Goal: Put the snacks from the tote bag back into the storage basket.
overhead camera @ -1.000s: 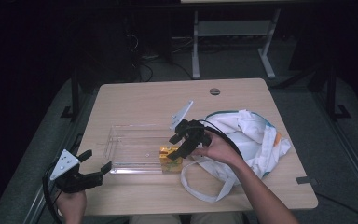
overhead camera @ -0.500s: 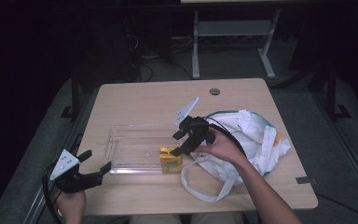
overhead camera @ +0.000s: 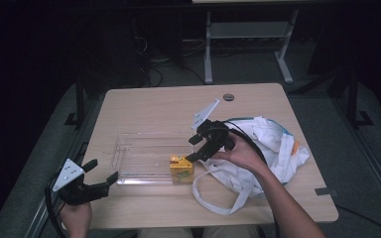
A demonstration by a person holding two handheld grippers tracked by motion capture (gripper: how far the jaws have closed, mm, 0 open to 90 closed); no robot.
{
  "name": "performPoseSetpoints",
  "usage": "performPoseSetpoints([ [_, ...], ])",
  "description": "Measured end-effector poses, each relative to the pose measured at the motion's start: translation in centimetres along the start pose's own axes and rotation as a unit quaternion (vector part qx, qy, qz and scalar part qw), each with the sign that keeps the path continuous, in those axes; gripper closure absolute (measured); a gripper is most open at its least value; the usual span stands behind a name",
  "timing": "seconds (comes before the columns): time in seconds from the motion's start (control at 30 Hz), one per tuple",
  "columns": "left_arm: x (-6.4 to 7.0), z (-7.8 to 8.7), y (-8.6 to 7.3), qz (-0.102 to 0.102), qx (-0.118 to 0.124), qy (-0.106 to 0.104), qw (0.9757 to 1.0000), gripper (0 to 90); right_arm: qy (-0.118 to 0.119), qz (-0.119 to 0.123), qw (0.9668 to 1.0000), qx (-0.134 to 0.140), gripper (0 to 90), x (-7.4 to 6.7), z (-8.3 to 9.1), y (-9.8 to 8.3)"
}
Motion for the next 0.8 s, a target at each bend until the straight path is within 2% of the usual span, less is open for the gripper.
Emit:
performPoseSetpoints([
  [0.27,0.0,0.0,0.0,0.002,0.000,-0.001,1.0000,12.6,-0.014,-0.004,0.9999,0.004,29.8,0.3,0.8,-0.6],
  [0.8,0.0,-0.1,0.0,0.001,-0.003,-0.001,1.0000,12.6,-0.025,-0.018,0.9995,0.008,29.7,0.5,2.1,-1.6],
])
Point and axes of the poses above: each handheld gripper's, and its own axes: z roughly backward along the jaws, y roughly out of its top, x roughly to its right, the point moved 2 cm from there along -z, roughly forward along the jaws, and after that the axes turned 12 degrees about z, right-handed, at the moved point
